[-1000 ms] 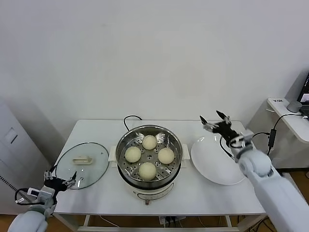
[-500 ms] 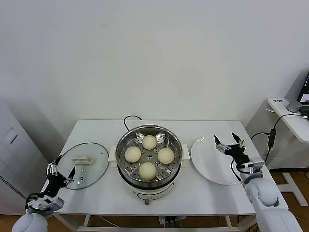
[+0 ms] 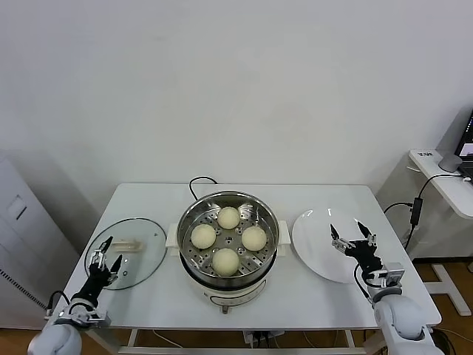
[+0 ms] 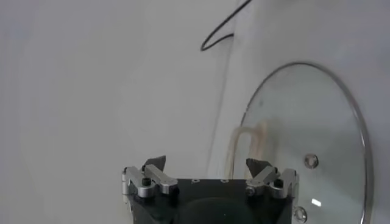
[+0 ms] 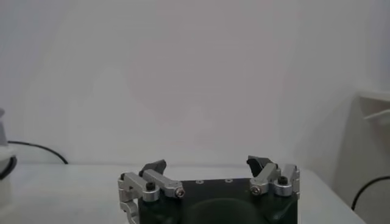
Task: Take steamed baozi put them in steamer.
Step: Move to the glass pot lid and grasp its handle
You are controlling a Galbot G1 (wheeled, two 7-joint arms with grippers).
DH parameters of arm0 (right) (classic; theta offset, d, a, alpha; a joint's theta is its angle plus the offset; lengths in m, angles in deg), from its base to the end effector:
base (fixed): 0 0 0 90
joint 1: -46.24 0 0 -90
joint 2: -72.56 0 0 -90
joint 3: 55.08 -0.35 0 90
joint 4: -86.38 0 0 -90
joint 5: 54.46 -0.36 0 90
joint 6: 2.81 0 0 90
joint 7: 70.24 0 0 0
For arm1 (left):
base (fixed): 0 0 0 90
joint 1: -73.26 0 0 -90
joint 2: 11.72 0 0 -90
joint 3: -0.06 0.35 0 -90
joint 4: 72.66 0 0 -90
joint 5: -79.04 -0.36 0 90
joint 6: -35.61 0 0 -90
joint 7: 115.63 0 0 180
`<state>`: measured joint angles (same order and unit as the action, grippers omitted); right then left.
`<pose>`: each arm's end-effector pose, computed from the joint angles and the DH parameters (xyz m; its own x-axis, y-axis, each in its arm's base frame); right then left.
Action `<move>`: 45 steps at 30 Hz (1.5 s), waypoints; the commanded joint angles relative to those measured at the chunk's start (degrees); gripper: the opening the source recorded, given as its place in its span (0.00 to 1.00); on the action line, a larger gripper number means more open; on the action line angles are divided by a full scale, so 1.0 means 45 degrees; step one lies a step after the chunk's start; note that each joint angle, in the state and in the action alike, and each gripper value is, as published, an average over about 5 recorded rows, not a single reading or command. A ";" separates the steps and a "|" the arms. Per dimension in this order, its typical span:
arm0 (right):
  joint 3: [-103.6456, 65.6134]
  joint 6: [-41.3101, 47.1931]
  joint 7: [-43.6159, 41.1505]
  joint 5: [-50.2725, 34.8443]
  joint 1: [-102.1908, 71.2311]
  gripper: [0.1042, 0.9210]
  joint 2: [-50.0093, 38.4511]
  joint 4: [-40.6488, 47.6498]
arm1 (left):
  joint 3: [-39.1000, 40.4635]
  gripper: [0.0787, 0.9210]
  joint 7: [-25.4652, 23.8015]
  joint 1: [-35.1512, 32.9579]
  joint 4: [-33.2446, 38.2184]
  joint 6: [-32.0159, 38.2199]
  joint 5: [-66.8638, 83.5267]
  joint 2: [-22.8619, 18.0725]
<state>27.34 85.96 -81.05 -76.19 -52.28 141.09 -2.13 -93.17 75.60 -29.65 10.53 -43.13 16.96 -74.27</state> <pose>0.3058 -0.1757 -0.3664 -0.9932 -0.0560 0.1021 -0.0555 0.9984 0.0075 0.2721 0.1989 -0.4104 -0.9907 0.0871 0.1049 0.1081 0.0332 0.9936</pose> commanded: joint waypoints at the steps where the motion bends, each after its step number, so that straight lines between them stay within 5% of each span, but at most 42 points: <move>1: -0.0336 -0.0204 -0.0275 0.0577 -0.0357 0.88 0.0715 0.0094 | 0.0022 0.88 0.1053 0.1603 -0.1809 0.0385 -0.3517 -0.0705; 24: -0.0537 -0.0454 -0.0592 0.0883 -0.0323 0.88 0.0951 0.0545 | 0.0141 0.85 0.0941 0.3143 -0.3043 -0.0024 -0.3210 -0.0917; 35: -0.0644 -0.0443 -0.0610 0.0808 -0.0295 0.88 0.0879 0.0540 | 0.0042 0.49 0.0987 0.2371 -0.1824 0.0263 -0.2124 -0.0590; 45: -0.0742 -0.0404 -0.0606 0.0655 -0.0268 0.88 0.0759 0.0449 | -0.0501 0.15 0.0290 0.1668 0.0807 0.0060 -0.1100 0.0733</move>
<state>24.23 84.07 -83.76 -73.11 -53.52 144.57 0.02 -94.06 79.26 -19.91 3.99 -42.34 7.50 -75.55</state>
